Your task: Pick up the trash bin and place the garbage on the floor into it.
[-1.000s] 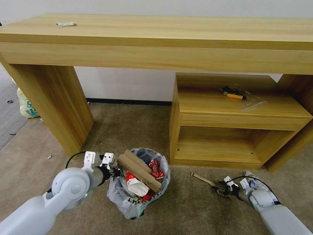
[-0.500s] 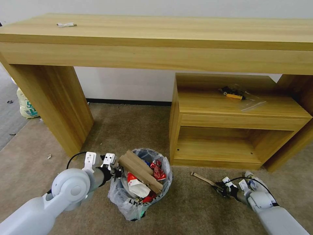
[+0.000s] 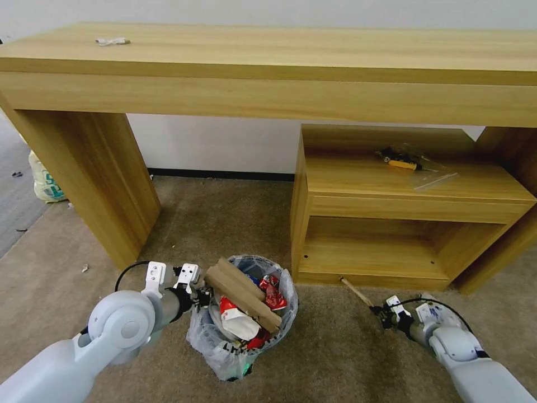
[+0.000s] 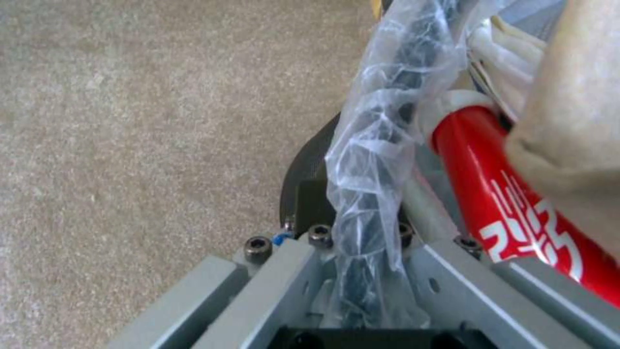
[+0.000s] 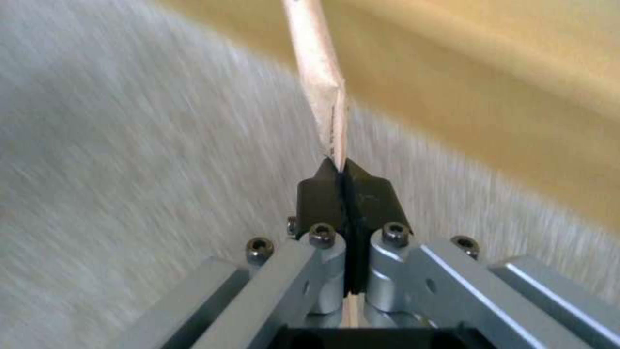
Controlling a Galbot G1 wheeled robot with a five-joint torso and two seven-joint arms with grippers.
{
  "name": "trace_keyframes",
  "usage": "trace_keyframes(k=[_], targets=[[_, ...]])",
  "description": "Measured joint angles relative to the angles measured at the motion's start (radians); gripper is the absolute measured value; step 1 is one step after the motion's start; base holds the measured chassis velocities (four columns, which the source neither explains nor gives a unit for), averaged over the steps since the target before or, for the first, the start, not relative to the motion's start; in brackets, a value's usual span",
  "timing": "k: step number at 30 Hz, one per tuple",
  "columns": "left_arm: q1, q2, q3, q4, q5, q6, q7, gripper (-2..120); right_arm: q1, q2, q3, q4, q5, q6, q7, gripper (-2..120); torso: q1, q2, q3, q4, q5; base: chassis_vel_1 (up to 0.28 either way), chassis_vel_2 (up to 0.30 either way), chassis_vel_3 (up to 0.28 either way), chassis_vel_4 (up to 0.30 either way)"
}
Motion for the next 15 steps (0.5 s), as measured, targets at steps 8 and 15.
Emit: trace_keyframes(k=[8, 15], targets=[[0.011, 0.002, -0.011, -0.021, -0.007, 0.000, -0.020, 0, -0.108, -0.052, 0.031, 0.386, 0.095, -0.005, 0.034, 0, 0.000, 0.000, 0.000, 0.0003, -0.0008, 0.000, 0.000, 0.000, 0.000], [-0.009, -0.003, 0.011, -0.010, -0.010, 0.000, -0.020, 0, -0.071, -0.070, -0.008, 0.624, 0.185, -0.045, 0.082, 0, 0.000, 0.000, 0.000, -0.0001, -0.0005, 0.000, 0.000, 0.000, 0.000]])
